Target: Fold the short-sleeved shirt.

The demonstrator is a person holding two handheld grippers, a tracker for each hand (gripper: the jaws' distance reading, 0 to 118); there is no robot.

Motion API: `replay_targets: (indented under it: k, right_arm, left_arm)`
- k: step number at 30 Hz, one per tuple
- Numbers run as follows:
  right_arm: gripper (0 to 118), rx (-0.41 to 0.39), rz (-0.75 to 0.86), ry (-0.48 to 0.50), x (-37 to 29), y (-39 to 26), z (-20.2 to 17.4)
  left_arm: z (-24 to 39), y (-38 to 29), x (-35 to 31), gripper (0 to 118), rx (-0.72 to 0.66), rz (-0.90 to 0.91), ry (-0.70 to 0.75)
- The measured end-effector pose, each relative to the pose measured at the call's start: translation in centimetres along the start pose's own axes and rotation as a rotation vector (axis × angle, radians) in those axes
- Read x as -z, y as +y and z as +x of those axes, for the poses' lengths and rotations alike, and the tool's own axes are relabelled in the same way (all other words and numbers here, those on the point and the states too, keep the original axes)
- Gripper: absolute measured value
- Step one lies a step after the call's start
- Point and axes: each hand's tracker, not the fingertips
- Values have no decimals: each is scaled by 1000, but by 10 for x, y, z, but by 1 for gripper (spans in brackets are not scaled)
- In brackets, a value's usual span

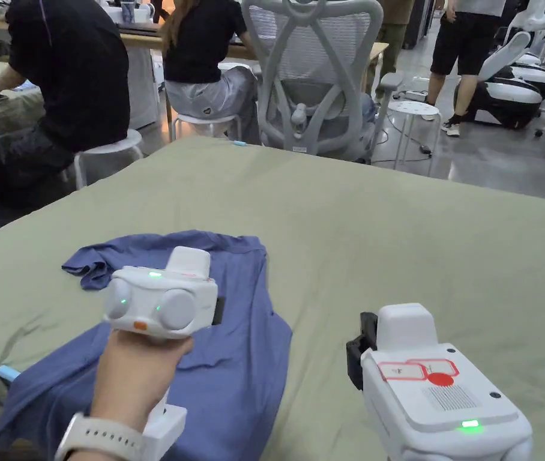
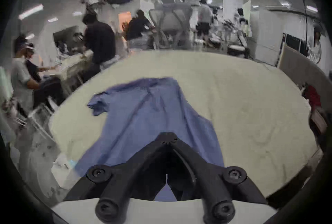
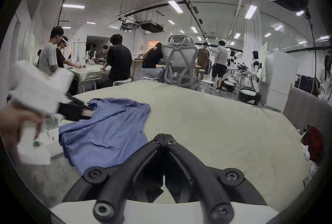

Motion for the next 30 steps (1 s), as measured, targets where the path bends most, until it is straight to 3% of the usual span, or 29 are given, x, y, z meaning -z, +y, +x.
replay_targets:
  k: [6, 7, 8, 10, 12, 14, 16, 18, 19, 20, 25, 27, 30]
  right_arm:
    - [1, -7, -50, -44, 27, -7, 30]
    - [1, -6, -57, -51, 32, -8, 35]
    - [1, -4, -65, -58, 36, -9, 41]
    - [1, 5, -76, -78, 44, -11, 52]
    - [1, 10, -86, -92, 50, -13, 60]
    - [1, 13, -96, -106, 54, -16, 69]
    - [1, 17, -110, -112, 59, -20, 76]
    - [1, 20, -117, -121, 59, -23, 83]
    - [1, 27, -117, -123, 59, -23, 87]
    - [1, 37, -114, -124, 58, -24, 91]
    - [1, 90, -97, -158, 41, -20, 119]
    - [1, 91, -83, -185, 29, -18, 132]
    - [1, 127, -58, -236, 6, -14, 156]
  left_arm:
    - [3, 53, 117, 2, 45, -172, -40]
    - [2, 60, 129, 24, 40, -169, -44]
    - [1, 67, 141, 79, 19, -173, -40]
    - [0, 73, 169, 104, -2, -204, -25]
    - [0, 73, 190, 117, -14, -247, -32]
    - [-1, 63, 209, 86, 3, -308, -8]
    - [-3, 49, 223, 76, 21, -391, -7]
    - [-3, 58, 215, 70, -29, -344, -18]
    - [-4, 64, 208, 49, -39, -330, -32]
    - [-5, 67, 204, 4, -53, -304, -32]
    - [21, 83, 177, 4, -3, -255, 14]
    - [42, 102, 156, 4, -63, -194, -98]
    - [104, 122, 128, 4, 87, -133, -160]
